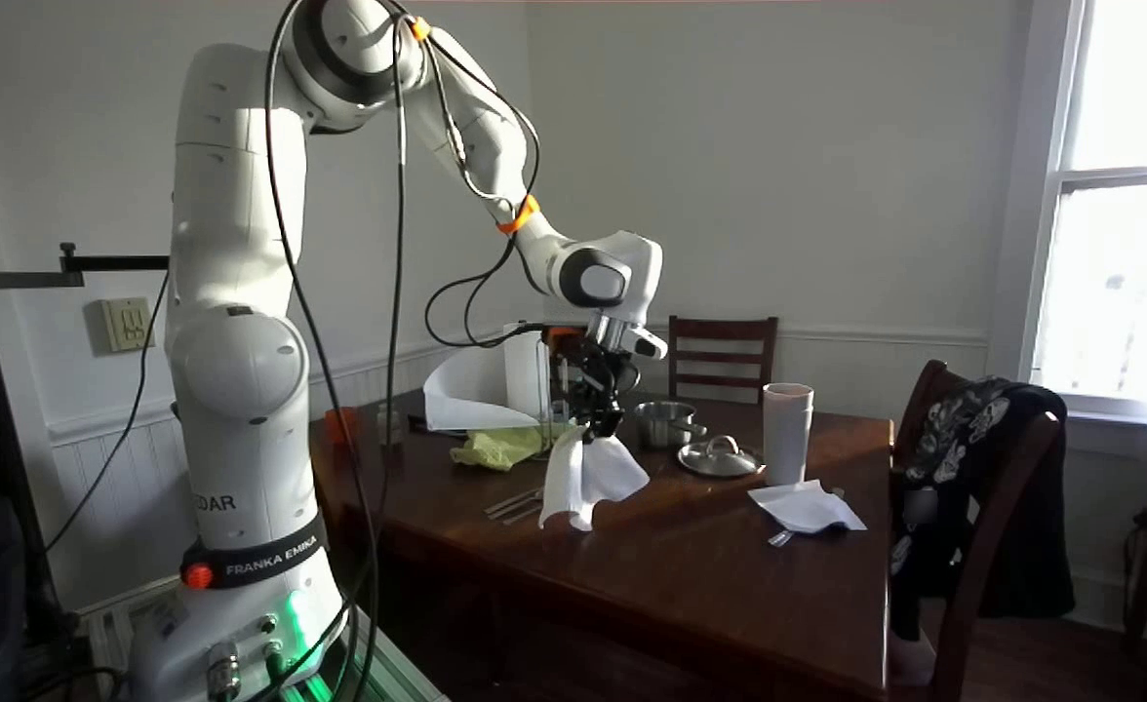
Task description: Pick up the white cloth and place it back folded onto the table
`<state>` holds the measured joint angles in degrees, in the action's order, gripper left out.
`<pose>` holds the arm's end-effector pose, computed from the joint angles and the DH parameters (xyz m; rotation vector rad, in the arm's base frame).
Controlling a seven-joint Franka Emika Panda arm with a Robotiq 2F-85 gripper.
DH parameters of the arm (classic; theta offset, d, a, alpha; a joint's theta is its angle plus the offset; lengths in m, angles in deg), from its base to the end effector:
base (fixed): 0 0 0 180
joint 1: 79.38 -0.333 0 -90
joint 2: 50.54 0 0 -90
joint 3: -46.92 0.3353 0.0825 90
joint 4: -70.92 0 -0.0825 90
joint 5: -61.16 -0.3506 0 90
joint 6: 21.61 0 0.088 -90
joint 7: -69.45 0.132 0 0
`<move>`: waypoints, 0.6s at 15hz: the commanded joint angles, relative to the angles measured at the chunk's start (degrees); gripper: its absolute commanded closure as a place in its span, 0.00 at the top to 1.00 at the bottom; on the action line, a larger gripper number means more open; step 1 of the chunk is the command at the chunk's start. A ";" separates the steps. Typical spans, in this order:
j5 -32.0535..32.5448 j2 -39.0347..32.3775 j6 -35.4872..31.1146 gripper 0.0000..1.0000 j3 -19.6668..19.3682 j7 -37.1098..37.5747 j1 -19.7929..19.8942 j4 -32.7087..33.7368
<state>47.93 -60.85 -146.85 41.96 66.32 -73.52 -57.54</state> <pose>0.4839 -0.0792 0.2910 -2.9107 0.4257 0.3144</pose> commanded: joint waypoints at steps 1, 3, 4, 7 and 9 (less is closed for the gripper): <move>-6.16 -3.46 12.21 0.03 -0.97 -5.62 3.86 6.49; -7.03 -7.80 13.84 0.03 -2.31 -5.14 5.68 9.89; -7.93 -10.18 12.78 0.03 -2.66 -5.26 6.63 11.24; -10.93 -17.80 7.82 0.03 -2.11 -7.15 9.44 15.21; -12.83 -22.75 4.97 0.03 -1.17 -8.06 11.16 18.23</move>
<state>38.66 -75.75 -139.46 39.42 60.10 -64.53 -45.40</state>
